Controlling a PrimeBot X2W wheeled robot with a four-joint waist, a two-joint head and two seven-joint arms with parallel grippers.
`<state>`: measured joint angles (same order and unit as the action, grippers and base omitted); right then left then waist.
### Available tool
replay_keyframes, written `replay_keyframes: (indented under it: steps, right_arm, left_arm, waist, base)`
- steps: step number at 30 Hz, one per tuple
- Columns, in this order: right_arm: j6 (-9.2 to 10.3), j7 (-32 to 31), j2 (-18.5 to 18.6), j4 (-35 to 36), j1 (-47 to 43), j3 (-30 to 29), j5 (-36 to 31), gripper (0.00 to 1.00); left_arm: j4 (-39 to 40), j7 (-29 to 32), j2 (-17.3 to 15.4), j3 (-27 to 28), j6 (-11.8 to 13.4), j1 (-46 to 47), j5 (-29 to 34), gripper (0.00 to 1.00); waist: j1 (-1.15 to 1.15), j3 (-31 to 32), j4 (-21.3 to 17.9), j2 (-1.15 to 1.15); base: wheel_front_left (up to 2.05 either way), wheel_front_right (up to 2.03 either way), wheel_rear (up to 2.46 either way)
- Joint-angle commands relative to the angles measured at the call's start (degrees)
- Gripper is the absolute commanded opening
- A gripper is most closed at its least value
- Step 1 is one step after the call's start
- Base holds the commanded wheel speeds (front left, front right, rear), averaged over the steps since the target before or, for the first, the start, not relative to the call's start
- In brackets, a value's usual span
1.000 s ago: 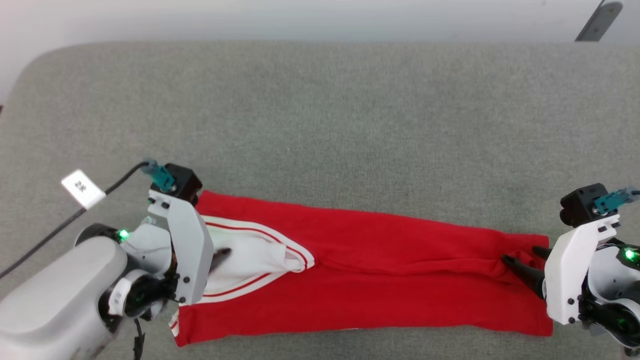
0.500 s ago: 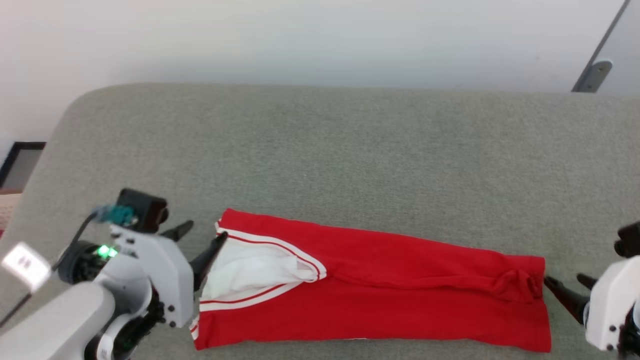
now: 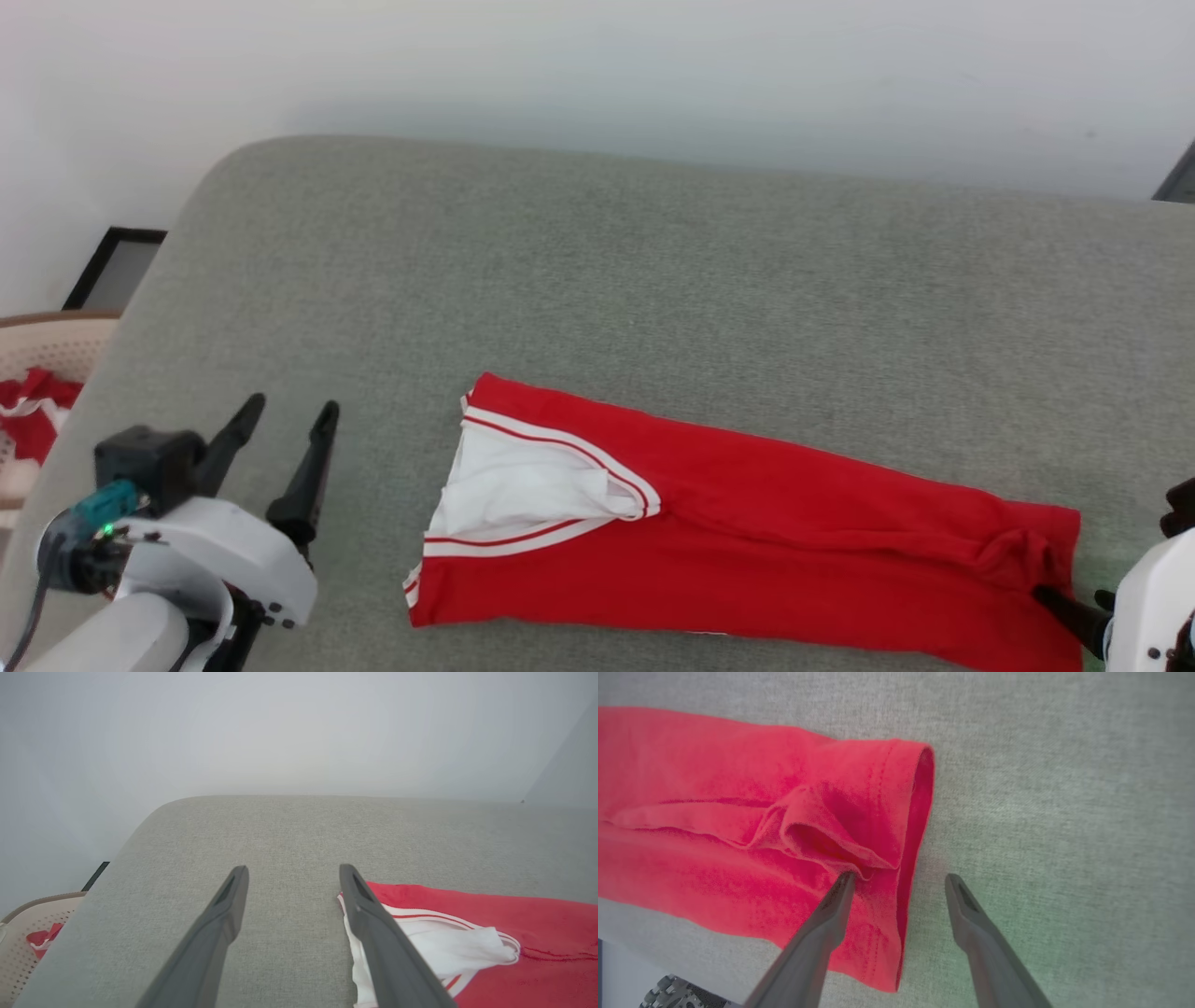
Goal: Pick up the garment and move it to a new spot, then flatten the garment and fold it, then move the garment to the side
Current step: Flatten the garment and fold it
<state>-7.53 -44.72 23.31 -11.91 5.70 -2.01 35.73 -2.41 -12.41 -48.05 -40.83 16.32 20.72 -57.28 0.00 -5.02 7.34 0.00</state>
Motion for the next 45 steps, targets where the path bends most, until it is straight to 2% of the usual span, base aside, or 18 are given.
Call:
replay_keyframes:
  steps: [1, 9, 10, 11, 20, 25, 33, 42, 45]
  right_arm:
    - [0.10, -0.03, -0.08, -0.26, 0.94, 0.16, 0.12, 1.00]
    - [0.10, -0.16, -0.66, -8.89, 4.91, 2.69, -0.29, 1.00]
    - [0.10, -0.46, -0.88, -10.06, 5.33, 3.45, 0.01, 0.55]
    - [0.10, -0.59, -1.24, -10.91, 5.88, 3.98, 0.71, 0.00]
    - [0.10, -1.52, -0.76, -14.82, 8.93, 5.85, 4.23, 0.00]
    - [0.14, -0.60, 1.97, -14.29, 10.57, 4.72, 4.85, 0.00]
    - [0.15, 1.26, 5.89, -16.89, 11.68, 1.10, 3.35, 0.00]
    - [0.12, 3.21, 10.93, -21.85, 13.19, -2.94, -1.83, 0.00]
    - [0.11, 2.94, 11.06, -21.96, 13.67, -2.68, -2.02, 0.00]
  left_arm:
    - [-0.16, -0.35, 0.21, 0.23, 0.33, -0.72, 0.33, 1.00]
    - [-2.35, -2.77, 3.65, 7.27, -0.02, -4.63, 3.00, 1.00]
    - [-2.20, -2.80, 4.48, 8.84, -0.27, -5.33, 3.84, 1.00]
    - [-2.03, -2.81, 5.26, 10.60, -0.79, -6.12, 4.92, 1.00]
    - [-2.64, -2.78, 12.78, 23.20, -5.72, -13.43, 12.33, 1.00]
    - [-2.93, -2.79, 15.67, 27.45, -8.21, -15.36, 15.52, 1.00]
    - [-3.74, -2.79, 18.70, 30.67, -11.80, -16.70, 19.49, 1.00]
    - [-5.32, -2.80, 20.16, 32.50, -14.12, -17.68, 21.75, 1.00]
    - [-5.62, -2.80, 20.62, 32.86, -14.85, -18.17, 22.24, 1.00]
  waist:
    - [0.00, -0.44, 0.64, 0.00]
    - [0.00, -1.70, 2.17, 0.00]
    - [0.00, -1.79, 2.32, 0.00]
    - [0.00, -1.89, 2.42, 0.00]
    - [0.00, -2.41, 2.76, 0.00]
    - [0.00, -2.62, 2.39, 0.00]
    - [0.00, -1.74, 1.54, 0.00]
    - [0.00, -0.18, 0.02, 0.00]
    - [0.00, 0.59, -0.55, 0.00]
  base:
    - [0.00, 0.00, 0.00]
    - [0.00, 0.00, 0.00]
    - [0.00, 0.00, 0.00]
    - [0.00, 0.00, 0.00]
    - [0.00, 0.00, 0.00]
    - [0.00, 0.00, 0.00]
    - [0.00, 0.00, 0.00]
    - [0.00, 0.00, 0.00]
    - [0.00, 0.00, 0.00]
